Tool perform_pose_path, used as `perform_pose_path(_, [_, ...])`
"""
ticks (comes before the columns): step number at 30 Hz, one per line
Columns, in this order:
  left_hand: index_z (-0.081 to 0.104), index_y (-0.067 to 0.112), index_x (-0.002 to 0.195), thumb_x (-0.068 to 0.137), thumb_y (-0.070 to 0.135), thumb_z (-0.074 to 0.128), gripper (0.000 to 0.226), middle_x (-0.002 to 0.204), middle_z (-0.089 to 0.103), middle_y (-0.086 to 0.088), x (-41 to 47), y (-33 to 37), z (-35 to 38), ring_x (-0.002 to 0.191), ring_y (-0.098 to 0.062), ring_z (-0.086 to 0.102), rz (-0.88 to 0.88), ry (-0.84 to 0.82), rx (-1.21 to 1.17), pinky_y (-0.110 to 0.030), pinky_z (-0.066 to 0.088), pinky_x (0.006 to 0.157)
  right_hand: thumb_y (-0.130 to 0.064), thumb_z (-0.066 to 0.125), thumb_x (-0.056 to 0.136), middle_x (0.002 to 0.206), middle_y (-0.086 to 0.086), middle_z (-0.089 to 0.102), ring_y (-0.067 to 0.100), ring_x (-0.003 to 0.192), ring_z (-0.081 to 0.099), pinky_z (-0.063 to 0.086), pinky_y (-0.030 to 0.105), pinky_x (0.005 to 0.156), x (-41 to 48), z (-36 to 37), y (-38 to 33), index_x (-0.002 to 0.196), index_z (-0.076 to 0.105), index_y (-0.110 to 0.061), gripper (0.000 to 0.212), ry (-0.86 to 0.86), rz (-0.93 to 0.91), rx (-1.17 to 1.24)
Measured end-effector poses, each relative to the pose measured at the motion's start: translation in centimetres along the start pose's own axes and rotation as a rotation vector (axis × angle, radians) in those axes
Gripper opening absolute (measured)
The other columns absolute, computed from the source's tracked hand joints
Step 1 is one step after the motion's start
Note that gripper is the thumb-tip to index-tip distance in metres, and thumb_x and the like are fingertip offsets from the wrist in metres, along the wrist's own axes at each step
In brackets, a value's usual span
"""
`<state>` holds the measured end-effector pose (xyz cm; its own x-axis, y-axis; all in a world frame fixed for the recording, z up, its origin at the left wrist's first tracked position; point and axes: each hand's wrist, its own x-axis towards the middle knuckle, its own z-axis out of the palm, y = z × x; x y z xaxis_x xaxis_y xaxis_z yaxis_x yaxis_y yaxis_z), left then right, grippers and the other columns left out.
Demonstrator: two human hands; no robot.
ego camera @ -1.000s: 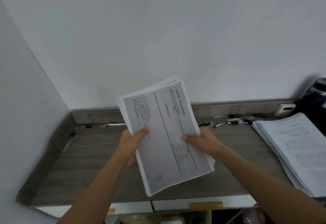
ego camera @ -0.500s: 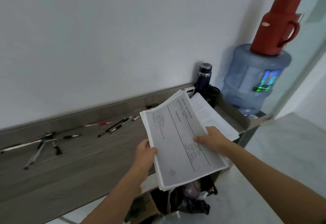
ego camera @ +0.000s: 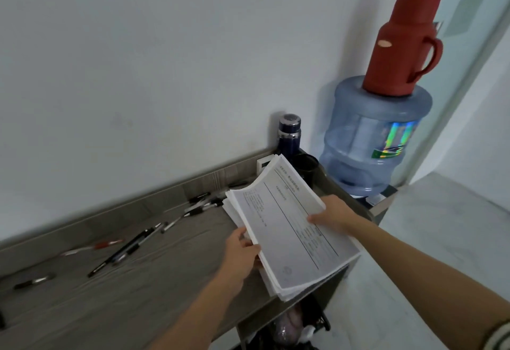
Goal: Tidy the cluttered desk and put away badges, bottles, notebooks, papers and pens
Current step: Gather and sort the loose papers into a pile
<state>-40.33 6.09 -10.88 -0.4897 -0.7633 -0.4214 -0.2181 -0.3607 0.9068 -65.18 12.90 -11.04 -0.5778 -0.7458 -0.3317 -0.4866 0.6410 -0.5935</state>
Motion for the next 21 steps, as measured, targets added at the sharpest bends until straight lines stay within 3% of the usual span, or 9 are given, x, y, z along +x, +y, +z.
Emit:
perform_pose_path(2, [0.05,0.018,0.11,0.09,-0.01,0.054,0.035,0.097,0.068,-0.009,1.5,-0.2,0.1,0.082,-0.022,0.069,-0.029,-0.009,0.018,-0.037,0.06,0.065,-0.032,0.078,0.079,0.102,0.002,0.069,0.016,0.085,0.068,0.058,0.035,0.083,2.0,0.2,-0.3,0.121,0.062,-0.015,0.048,-0.011,0.004,-0.076])
perform_pose_path(6, [0.055,0.009,0.104,0.089,-0.006,0.057,0.021,0.089,0.067,-0.013,3.8,-1.9,0.2,0.069,-0.022,0.066,-0.094,0.027,0.086,-0.031,0.056,0.057,-0.043,0.079,0.074,0.106,-0.003,0.063,0.019,0.093,0.065,0.055,0.038,0.086,3.9,1.0,0.1,0.125,0.053,-0.022,0.06,-0.029,0.057,-0.274])
perform_pose_path(9, [0.06,0.012,0.095,0.086,0.001,0.063,0.015,0.091,0.065,-0.01,5.3,-2.5,-0.3,0.077,-0.02,0.062,-0.055,0.161,0.185,-0.029,0.051,0.069,-0.05,0.08,0.07,0.12,-0.001,0.059,0.021,0.107,0.06,0.053,0.043,0.092,5.0,1.1,0.9,0.131,0.046,-0.029,0.073,0.037,0.027,-0.305])
perform_pose_path(13, [0.059,0.017,0.092,0.088,0.007,0.064,0.012,0.097,0.067,-0.011,6.4,-1.8,0.0,0.091,-0.028,0.065,-0.048,0.217,0.133,-0.043,0.055,0.085,-0.041,0.079,0.076,0.118,0.002,0.065,0.021,0.099,0.065,0.055,0.039,0.088,6.7,1.0,1.3,0.126,0.053,-0.02,0.06,-0.054,0.081,0.003])
perform_pose_path(17, [0.063,0.016,0.104,0.09,0.005,0.059,0.018,0.1,0.069,-0.001,6.8,-1.9,1.8,0.089,-0.018,0.067,-0.044,0.209,0.123,-0.027,0.056,0.073,-0.032,0.074,0.084,0.106,0.002,0.07,0.018,0.088,0.068,0.056,0.036,0.075,7.9,-0.6,0.5,0.116,0.062,-0.019,0.037,-0.261,0.073,0.194])
perform_pose_path(19, [0.063,0.017,0.109,0.091,0.002,0.057,0.024,0.1,0.068,0.002,6.5,-2.0,2.3,0.088,-0.014,0.066,-0.041,0.216,0.148,-0.016,0.052,0.063,-0.033,0.074,0.084,0.101,0.003,0.072,0.019,0.087,0.069,0.053,0.033,0.066,8.3,-1.3,0.4,0.116,0.061,-0.017,0.038,-0.359,0.148,0.259])
perform_pose_path(21, [0.064,0.018,0.109,0.089,0.0,0.055,0.029,0.099,0.069,0.004,6.4,-2.2,2.3,0.086,-0.012,0.066,-0.045,0.232,0.182,-0.013,0.051,0.059,-0.035,0.078,0.079,0.101,0.008,0.073,0.025,0.09,0.071,0.057,0.04,0.071,8.7,-1.5,0.7,0.117,0.059,-0.014,0.047,-0.456,0.203,0.322])
